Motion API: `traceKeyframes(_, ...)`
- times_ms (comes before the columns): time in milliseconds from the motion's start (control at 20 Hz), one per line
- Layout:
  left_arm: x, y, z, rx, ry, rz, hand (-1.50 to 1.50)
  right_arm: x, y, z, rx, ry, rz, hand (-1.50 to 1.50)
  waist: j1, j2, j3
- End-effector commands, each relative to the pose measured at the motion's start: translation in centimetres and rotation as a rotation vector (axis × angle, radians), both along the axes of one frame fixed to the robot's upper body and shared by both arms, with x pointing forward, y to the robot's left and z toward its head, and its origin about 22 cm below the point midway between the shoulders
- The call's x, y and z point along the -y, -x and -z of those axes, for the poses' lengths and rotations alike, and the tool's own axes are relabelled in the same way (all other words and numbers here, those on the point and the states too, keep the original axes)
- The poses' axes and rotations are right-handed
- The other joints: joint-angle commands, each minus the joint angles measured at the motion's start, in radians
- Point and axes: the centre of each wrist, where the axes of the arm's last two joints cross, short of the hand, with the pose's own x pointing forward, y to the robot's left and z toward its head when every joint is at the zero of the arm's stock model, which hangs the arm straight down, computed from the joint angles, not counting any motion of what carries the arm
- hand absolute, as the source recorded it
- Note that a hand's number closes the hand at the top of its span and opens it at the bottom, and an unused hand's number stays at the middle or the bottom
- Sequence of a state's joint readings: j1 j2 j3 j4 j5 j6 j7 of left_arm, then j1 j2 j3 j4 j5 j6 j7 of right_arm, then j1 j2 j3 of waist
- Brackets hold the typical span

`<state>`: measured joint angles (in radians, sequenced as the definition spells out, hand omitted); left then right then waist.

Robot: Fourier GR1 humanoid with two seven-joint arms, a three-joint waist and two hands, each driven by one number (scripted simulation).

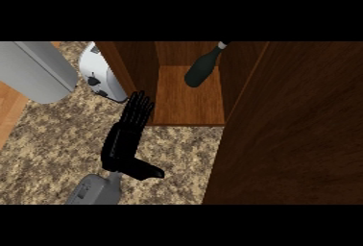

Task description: Pick up the wine, place it into the cabinet and close the cabinet

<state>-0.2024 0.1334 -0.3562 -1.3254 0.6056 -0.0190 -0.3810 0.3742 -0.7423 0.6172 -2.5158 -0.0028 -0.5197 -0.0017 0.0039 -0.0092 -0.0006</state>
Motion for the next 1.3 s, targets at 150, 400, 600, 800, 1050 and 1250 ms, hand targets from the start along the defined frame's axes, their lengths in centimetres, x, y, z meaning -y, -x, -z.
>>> traceKeyframes(150, -5.1, 2.0, 0.0, 0.037, -0.026, -0.058, -1.5, -0.4, 2.9, -4.6, -0.049, -0.119, -0.196, -1.5, 0.0, 0.004, -0.001)
traceKeyframes(400, -7.3, 2.0, -1.3, 0.084, -0.038, -0.092, -1.5, -0.8, 3.5, -4.0, -0.111, -0.025, -0.436, 1.5, -0.003, -0.001, 0.0)
traceKeyframes(600, -10.3, 3.6, -0.2, 0.08, -0.062, -0.12, -1.5, -0.5, 3.3, -4.0, -0.116, 0.003, -0.507, 1.5, -0.004, 0.005, 0.0)
traceKeyframes(800, -14.3, 3.7, -1.9, 0.084, -0.066, -0.145, -1.5, -1.3, 3.7, -4.3, -0.082, -0.022, -0.482, 1.5, -0.002, 0.005, -0.002)
traceKeyframes(1050, -15.9, 3.2, -2.9, 0.101, -0.071, -0.133, -1.5, -2.3, 2.5, -3.1, -0.065, -0.025, -0.502, 1.5, 0.008, 0.01, -0.002)
traceKeyframes(1250, -18.0, 3.6, -3.2, 0.095, -0.068, -0.126, -1.5, -2.3, 2.7, -4.1, -0.067, -0.011, -0.519, 1.5, 0.011, 0.01, -0.003)
